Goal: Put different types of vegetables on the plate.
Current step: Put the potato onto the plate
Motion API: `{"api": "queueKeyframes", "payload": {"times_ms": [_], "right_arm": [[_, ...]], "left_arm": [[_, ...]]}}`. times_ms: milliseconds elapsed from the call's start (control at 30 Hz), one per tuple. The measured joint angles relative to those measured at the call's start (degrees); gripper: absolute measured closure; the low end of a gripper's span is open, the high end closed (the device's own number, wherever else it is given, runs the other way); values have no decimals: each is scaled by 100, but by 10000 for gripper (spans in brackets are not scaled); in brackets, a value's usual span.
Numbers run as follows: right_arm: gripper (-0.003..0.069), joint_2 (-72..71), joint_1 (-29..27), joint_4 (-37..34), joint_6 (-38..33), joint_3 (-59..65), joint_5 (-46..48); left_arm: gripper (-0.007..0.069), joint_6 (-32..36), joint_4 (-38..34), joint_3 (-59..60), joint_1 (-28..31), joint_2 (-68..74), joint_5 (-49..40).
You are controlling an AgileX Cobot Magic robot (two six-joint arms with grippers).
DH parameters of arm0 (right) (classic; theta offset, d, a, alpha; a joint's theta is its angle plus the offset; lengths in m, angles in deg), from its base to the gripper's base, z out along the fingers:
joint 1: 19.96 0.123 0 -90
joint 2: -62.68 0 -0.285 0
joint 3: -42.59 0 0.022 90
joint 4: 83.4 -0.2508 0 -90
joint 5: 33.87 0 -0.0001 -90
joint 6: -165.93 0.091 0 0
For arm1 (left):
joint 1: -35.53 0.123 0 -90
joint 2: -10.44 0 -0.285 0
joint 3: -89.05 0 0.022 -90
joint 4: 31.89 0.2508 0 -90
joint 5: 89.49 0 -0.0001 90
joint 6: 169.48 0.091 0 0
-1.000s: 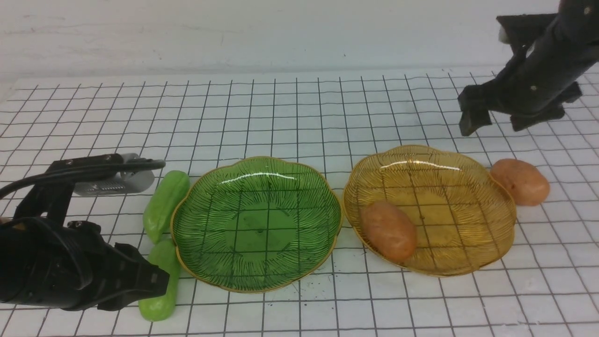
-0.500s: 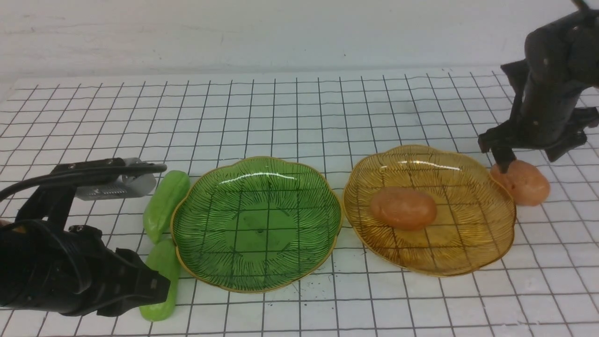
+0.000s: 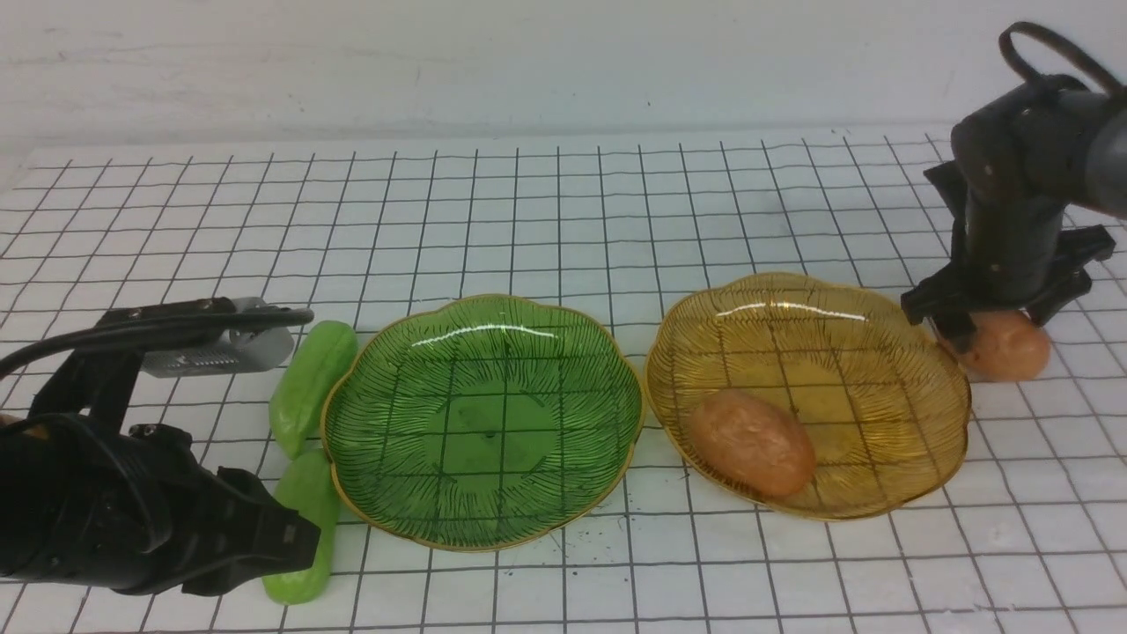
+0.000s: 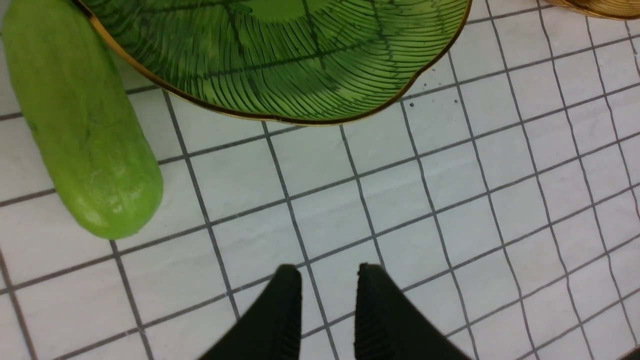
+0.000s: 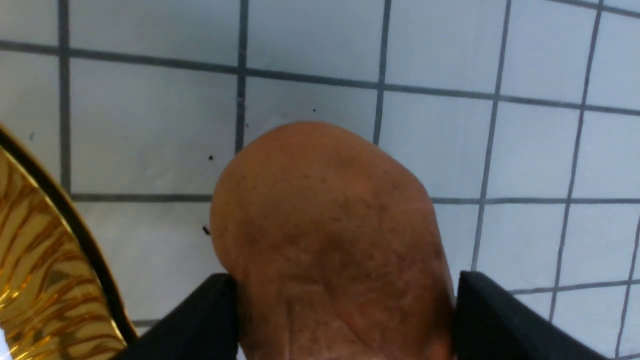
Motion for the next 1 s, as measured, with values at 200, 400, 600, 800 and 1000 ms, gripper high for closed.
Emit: {"api": "queueKeyframes", "payload": {"times_ms": [200,400,600,800,1000], "right_arm": [[176,3,0,-96,22,-50,38],[176,-346,0,-204,-9,-734,697],[176,-1253,21,-1681,-219,-881,824],[176,-1363,527,-2774,-652,-614,878],[176,-1128,866,-2748,-883,-351,896]], "left_arm": [[482,0,0,0,0,0,0],[482,0,0,0,0,0,-15],[480,-6,0,0,0,0,-81],[447,-41,-6,0,0,0,-88],[389,-41,-1,0,0,0,-88]]}}
